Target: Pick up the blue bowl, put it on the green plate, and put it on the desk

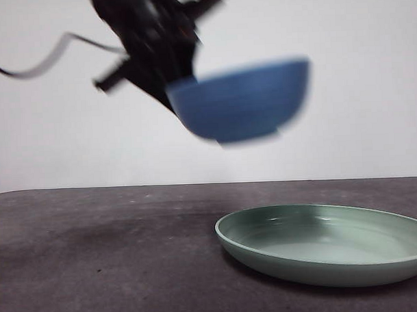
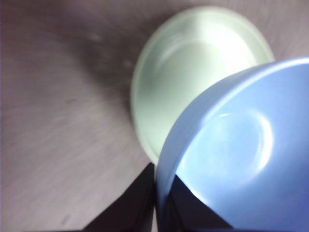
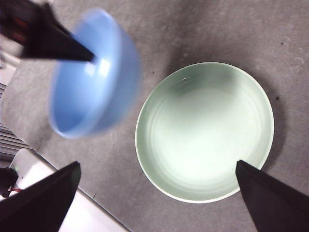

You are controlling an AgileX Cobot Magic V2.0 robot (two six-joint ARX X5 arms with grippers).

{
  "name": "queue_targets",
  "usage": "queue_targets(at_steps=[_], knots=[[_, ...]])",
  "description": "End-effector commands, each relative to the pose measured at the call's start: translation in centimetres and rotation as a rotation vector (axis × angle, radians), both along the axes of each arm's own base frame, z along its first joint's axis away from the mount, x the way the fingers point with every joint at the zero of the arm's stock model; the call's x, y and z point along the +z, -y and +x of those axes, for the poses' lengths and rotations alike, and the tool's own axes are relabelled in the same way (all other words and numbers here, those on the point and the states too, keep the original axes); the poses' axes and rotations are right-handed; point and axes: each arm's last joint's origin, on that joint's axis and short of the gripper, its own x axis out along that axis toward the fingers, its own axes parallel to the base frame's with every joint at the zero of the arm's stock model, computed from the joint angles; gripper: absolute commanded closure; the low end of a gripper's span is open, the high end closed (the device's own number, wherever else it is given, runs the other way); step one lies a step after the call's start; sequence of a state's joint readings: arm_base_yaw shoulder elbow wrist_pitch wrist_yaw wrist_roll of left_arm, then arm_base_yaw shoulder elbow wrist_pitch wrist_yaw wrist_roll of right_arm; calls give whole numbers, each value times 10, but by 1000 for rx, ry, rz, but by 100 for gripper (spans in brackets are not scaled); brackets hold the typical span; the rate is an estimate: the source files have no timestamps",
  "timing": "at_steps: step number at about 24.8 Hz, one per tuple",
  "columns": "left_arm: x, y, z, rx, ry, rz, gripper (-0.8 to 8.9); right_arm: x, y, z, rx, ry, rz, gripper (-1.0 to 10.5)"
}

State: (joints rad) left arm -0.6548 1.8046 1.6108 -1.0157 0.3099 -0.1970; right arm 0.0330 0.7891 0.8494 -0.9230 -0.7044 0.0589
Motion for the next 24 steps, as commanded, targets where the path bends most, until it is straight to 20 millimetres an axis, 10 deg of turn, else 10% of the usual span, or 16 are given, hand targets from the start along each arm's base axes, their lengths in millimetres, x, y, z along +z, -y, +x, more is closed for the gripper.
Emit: queue_targets(at_steps=[1, 9, 24], knots=[[-20, 18, 8, -19, -19, 20, 798, 5, -1, 2, 9, 25, -1, 432], [-73, 52, 16, -55, -66, 52, 798, 5, -1, 2, 9, 25, -1, 432], [-86, 79, 9, 5, -14, 51, 798, 5, -1, 2, 9, 26, -1, 432]])
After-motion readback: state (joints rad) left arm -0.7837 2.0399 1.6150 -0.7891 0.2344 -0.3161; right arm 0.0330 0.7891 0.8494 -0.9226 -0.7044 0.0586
